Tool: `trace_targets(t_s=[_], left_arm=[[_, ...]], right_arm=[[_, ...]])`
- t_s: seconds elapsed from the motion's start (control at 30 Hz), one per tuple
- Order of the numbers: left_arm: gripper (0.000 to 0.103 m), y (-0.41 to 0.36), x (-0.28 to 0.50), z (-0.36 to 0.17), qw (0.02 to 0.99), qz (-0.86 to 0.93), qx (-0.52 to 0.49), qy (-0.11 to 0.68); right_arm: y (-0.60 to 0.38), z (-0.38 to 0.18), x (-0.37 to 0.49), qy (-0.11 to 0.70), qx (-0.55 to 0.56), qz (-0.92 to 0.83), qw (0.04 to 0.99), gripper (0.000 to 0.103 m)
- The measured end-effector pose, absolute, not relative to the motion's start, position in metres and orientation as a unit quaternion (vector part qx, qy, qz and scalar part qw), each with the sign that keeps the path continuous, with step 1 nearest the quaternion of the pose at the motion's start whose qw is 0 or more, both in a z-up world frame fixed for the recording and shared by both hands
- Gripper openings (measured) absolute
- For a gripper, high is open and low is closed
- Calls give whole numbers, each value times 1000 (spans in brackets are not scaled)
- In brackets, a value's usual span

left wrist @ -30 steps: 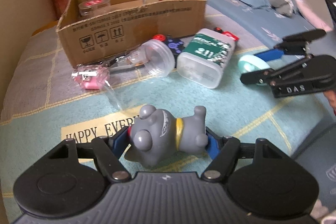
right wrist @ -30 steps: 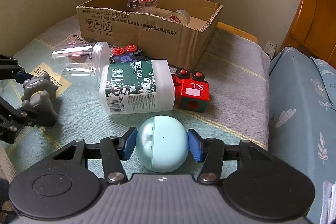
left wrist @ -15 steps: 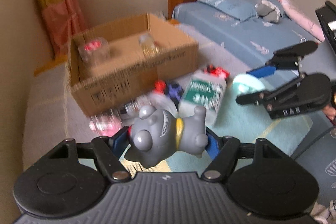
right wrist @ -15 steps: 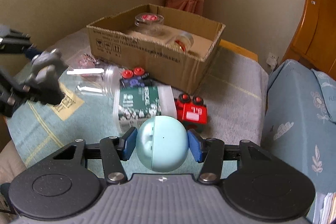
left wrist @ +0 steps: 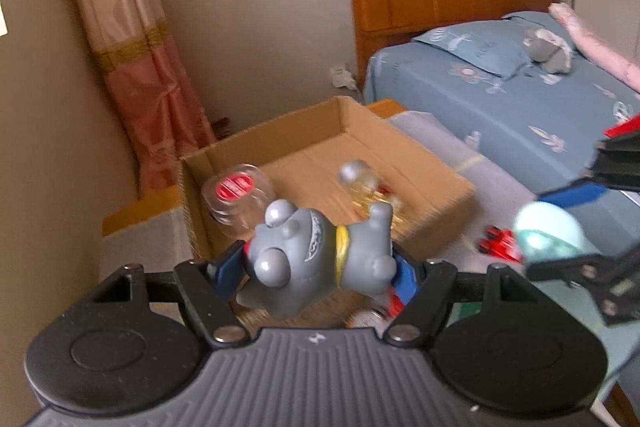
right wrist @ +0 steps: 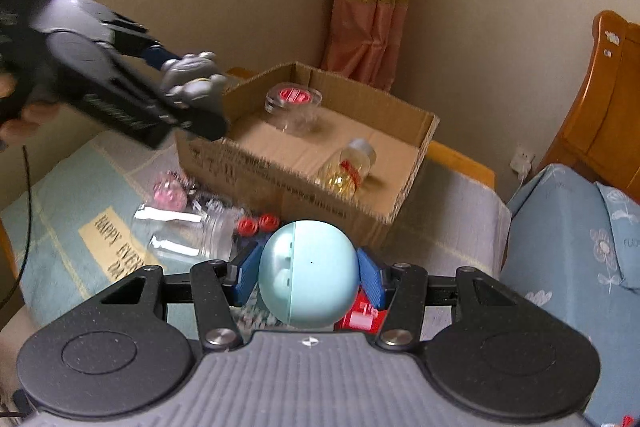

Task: Organize rigid objects
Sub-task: 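Carry the toy dog into the box and open left tool while right tool carries the case, then lower the mint-green case into the box and open right tool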

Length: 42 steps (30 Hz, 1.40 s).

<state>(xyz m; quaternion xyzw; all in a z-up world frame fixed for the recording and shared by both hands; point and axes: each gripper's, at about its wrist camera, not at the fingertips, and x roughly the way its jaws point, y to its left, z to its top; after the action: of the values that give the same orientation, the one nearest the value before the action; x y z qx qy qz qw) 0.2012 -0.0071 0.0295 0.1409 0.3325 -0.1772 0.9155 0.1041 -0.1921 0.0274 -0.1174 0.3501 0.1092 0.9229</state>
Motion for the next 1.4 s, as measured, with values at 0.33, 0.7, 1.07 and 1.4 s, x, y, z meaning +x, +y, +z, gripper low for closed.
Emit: trace_targets(t_s=[0.33, 0.7, 1.07, 1.4], left_arm=[[98, 21, 238, 12, 925, -129, 111, 340], [98, 47, 187, 7, 922, -138, 98, 349], [98, 91, 147, 3, 936, -85, 51, 339], [98, 115, 138, -2, 936, -71, 33, 343]], right_arm=[[-182, 45, 136, 339, -129, 112, 925, 58], [-153, 49, 177, 341, -128, 135, 921, 58], [-96, 38, 228, 355, -131, 192, 906, 58], [-67, 10, 266, 389, -130, 204, 889, 61]])
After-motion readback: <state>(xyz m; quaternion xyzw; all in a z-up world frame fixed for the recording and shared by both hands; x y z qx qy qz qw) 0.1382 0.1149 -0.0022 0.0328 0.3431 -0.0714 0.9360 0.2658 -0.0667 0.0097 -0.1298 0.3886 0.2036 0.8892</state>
